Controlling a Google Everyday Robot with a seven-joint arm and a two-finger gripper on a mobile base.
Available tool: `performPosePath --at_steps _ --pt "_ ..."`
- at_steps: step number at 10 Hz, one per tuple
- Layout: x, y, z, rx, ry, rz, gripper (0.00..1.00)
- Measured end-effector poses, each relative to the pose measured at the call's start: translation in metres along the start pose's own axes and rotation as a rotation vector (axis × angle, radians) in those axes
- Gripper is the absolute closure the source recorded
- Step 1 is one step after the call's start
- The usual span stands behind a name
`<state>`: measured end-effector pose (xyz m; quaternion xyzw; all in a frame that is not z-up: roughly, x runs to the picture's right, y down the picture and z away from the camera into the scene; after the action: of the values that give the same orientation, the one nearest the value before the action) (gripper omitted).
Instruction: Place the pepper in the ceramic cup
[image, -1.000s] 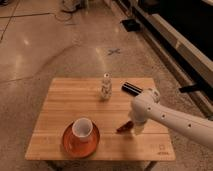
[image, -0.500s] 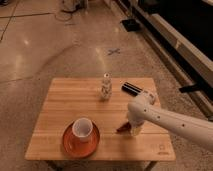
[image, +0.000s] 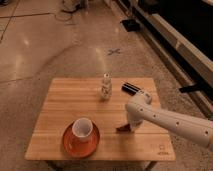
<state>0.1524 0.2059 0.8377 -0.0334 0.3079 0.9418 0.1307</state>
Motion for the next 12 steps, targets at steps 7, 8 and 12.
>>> performPosePath --at_steps 7,8,12 --pt "0.029 0.002 -0.083 -0.028 -0.030 0.035 1.00" --pt "0.044 -0.001 -0.098 -0.038 -0.031 0.015 1.00" --pt "0.081 -0.027 -0.134 -0.070 -0.074 -0.046 1.00"
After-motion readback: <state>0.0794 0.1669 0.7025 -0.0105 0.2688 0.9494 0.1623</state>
